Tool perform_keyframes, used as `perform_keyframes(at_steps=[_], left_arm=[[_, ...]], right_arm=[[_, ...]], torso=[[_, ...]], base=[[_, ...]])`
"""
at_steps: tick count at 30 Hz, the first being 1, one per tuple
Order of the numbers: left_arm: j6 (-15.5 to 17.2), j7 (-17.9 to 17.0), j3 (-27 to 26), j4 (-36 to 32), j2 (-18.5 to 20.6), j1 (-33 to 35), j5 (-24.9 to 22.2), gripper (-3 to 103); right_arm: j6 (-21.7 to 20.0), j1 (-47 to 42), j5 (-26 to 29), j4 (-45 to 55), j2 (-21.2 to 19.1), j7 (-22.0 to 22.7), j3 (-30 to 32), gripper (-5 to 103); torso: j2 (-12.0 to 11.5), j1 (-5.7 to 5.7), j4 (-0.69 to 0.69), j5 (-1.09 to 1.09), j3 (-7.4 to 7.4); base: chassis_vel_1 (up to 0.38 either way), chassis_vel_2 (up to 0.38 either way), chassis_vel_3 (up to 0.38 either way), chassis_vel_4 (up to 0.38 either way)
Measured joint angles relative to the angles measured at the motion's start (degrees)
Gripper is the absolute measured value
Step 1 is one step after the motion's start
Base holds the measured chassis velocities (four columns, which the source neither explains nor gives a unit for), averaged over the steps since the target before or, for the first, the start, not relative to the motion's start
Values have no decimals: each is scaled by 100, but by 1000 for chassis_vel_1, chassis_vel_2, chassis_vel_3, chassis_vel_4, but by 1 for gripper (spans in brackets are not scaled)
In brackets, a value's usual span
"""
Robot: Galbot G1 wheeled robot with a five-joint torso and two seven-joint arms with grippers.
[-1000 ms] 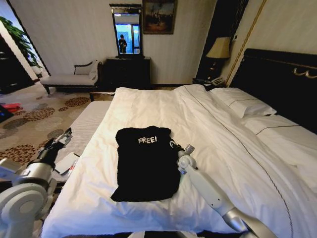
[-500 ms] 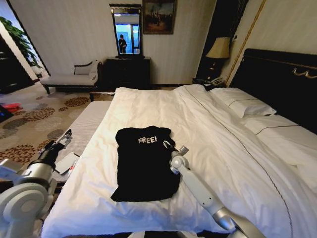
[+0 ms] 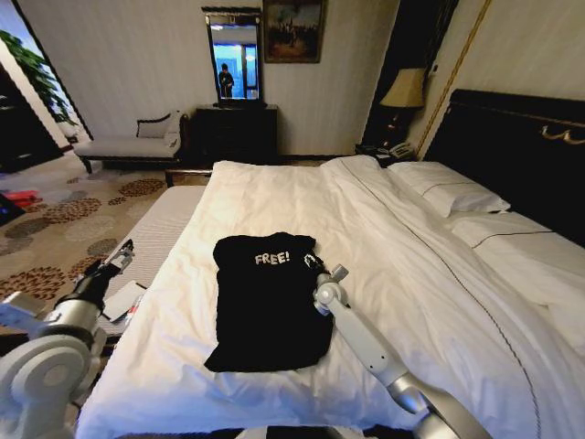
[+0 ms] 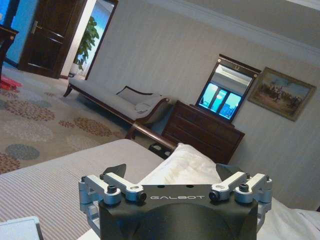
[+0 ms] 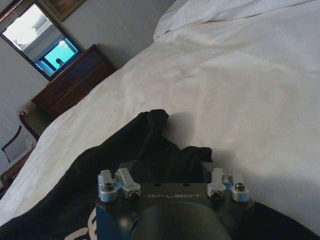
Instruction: Fold the clothes on the bed.
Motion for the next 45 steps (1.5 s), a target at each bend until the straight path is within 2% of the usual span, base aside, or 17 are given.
perform_keyframes(at_steps=[1,2,3,4,7,8,10,11,12,13,15,16,19,20,28,35,45], left_arm=[[-3,-2,35,0,-27,-6,15,100],[-5,-4,57,-2,-43,-5,31,100],[-6,-4,68,-6,-53,-2,40,100],[-8,-4,82,-16,-66,5,49,100],[-12,-4,90,-28,-77,14,57,100],[-14,-4,87,-31,-73,15,57,100],[-18,-5,71,-35,-62,16,54,100],[-22,-6,53,-41,-53,22,48,100],[-23,-6,46,-46,-49,29,46,100],[-26,-7,39,-61,-48,44,43,100],[-29,-7,37,-68,-50,50,42,100],[-43,-7,27,-77,-54,56,39,100],[-80,-7,6,-71,-52,50,32,100],[-96,-7,-2,-58,-48,40,23,100],[-189,-14,29,-40,-65,-61,-73,100],[-282,25,194,-105,-68,-155,-102,100],[-318,66,249,-222,29,-76,-37,100]], right_arm=[[0,-22,-35,-2,-15,-8,-3,70],[-5,-35,-56,-2,-27,-10,-8,58],[-7,-42,-70,-2,-32,-10,-9,58],[-10,-52,-91,-2,-40,-10,-11,48],[-18,-68,-135,-2,-52,-6,-12,48],[-20,-69,-158,-2,-56,-4,-12,37],[-16,-70,-220,-16,-61,-10,-12,37],[12,-71,-325,-50,-62,-37,-9,26],[37,-71,-407,-80,-65,-60,-5,26],[66,-71,-529,-122,-75,-89,2,16],[72,-68,-569,-139,-84,-96,7,16],[78,-56,-612,-159,-109,-99,20,5],[80,-29,-667,-166,-169,-101,43,5],[81,-14,-681,-162,-212,-101,60,1],[81,90,-726,-176,-480,-116,136,1],[82,624,-778,-906,-931,-492,-142,1],[72,634,-720,-991,-1019,-495,-243,1]], torso=[[0,0,0,0,0],[0,0,0,0,0],[0,0,0,0,0],[0,0,-1,0,0],[0,0,0,0,0],[0,0,0,0,0],[0,0,0,0,0],[0,0,0,0,0],[0,0,0,1,0],[0,0,0,0,0],[0,0,0,0,0],[0,0,0,1,0],[0,0,0,1,0],[0,0,0,1,0],[0,0,0,1,0],[0,0,-1,1,0],[0,0,-3,0,0]], base=[[0,0,0,0],[0,0,0,0],[0,0,0,0],[0,0,0,0],[0,0,0,0],[0,0,0,0],[0,0,0,0],[0,0,0,0],[0,0,0,0],[0,0,0,0],[0,0,0,0],[0,0,0,0],[0,0,0,0],[0,0,0,0],[0,0,0,0],[0,0,0,0],[0,0,0,0]])
